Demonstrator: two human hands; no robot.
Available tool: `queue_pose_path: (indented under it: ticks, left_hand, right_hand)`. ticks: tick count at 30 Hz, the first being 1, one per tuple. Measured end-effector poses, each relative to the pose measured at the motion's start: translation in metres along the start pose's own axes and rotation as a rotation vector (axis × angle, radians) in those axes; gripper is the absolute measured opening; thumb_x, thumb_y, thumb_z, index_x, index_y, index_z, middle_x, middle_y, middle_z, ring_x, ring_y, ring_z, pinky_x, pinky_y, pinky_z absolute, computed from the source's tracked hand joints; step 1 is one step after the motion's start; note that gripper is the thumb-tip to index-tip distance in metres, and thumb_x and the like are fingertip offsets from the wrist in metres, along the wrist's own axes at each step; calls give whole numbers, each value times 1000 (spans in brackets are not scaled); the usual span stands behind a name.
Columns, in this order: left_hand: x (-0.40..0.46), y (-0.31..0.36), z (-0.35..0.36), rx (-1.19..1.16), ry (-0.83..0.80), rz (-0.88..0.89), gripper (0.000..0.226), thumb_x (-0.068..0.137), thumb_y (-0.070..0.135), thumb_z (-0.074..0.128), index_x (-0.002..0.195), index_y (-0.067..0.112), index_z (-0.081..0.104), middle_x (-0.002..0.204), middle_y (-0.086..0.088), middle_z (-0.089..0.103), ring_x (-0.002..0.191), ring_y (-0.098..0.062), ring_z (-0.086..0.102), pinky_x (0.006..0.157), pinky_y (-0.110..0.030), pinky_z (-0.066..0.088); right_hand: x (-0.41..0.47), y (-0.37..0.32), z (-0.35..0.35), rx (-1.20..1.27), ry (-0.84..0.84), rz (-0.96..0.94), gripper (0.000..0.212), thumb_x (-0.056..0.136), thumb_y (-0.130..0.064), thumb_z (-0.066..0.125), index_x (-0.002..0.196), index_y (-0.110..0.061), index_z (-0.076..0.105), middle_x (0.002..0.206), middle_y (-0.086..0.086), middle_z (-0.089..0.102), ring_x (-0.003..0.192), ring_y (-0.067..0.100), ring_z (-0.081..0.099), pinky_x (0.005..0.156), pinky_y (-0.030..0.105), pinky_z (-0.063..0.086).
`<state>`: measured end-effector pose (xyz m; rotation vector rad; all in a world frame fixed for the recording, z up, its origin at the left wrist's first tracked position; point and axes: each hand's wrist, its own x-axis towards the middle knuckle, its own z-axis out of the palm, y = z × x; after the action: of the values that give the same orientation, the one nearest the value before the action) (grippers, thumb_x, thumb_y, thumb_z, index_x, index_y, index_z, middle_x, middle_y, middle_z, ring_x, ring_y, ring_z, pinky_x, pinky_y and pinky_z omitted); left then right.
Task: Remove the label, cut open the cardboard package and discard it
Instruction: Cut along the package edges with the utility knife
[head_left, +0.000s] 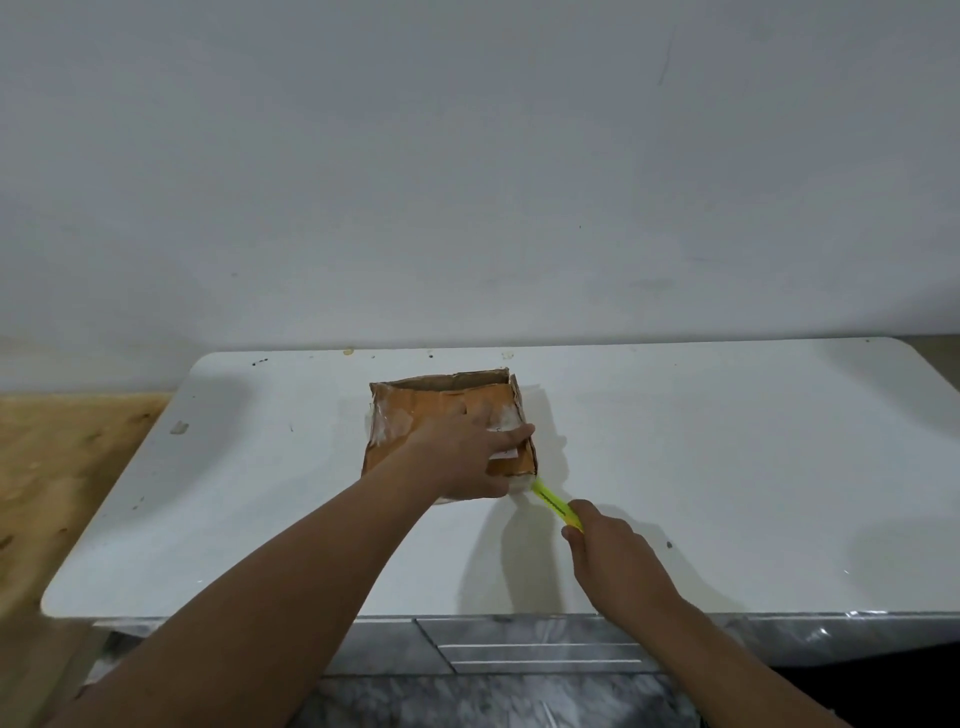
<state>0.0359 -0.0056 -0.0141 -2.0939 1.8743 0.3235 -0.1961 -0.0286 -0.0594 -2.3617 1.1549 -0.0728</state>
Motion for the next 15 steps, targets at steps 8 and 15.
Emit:
queue_pose_path:
  ticks: [8,15]
  left_hand:
    - [-22,-18,-7,-210,48,-18,79,81,80,30,152,50,15,146,7,43,140,-22,37,106,-54,36]
    - [-54,-44,1,-368,12,60,77,80,61,44,151,33,39,162,7,31,149,-16,25,122,-49,20]
  right_hand:
    - [9,2,2,-165,-38,22,27,102,-31,31,119,-17,47,88,4,61,64,22,51,58,32,42]
    - [29,8,-15,-183,6,28,22,100,-32,35,113,-20,48,92,8,65,71,30,60,60,33,41]
